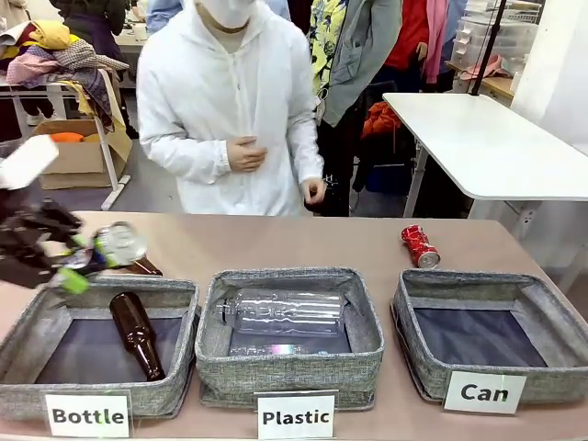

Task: Sort the can waste into the basket.
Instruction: Pick up the can waste from the table and place it in the right Fabric basket.

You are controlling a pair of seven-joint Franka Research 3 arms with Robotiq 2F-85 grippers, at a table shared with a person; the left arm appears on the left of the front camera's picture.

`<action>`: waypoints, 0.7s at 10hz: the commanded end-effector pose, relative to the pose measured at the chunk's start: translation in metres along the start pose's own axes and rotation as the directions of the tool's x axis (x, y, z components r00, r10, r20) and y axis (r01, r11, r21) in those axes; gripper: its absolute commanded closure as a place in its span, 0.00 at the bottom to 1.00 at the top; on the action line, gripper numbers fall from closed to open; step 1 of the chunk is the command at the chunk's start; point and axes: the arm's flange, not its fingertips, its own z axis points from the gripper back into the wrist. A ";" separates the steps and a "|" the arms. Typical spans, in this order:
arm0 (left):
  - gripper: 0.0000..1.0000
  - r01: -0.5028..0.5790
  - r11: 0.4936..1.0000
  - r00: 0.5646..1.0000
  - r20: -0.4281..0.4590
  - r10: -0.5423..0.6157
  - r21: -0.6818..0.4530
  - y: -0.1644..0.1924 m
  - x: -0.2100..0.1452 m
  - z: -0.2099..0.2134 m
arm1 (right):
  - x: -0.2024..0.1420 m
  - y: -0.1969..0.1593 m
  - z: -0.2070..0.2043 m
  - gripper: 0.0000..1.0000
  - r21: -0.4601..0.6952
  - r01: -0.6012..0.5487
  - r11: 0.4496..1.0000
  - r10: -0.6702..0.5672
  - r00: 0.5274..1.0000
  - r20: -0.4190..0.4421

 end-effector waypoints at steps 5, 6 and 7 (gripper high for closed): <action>0.50 -0.104 0.974 0.995 -0.025 0.101 -0.201 0.085 0.224 -0.163 | -0.043 0.055 0.094 0.00 -0.103 -0.075 0.992 0.067 0.994 -0.082; 0.50 -0.144 0.962 0.990 -0.035 0.140 -0.232 0.090 0.254 -0.189 | -0.047 0.053 0.105 0.00 -0.095 -0.089 0.991 0.080 0.992 -0.094; 0.50 -0.168 0.955 0.986 -0.050 0.161 -0.243 0.098 0.284 -0.219 | -0.048 0.051 0.114 0.00 -0.097 -0.102 0.990 0.093 0.991 -0.092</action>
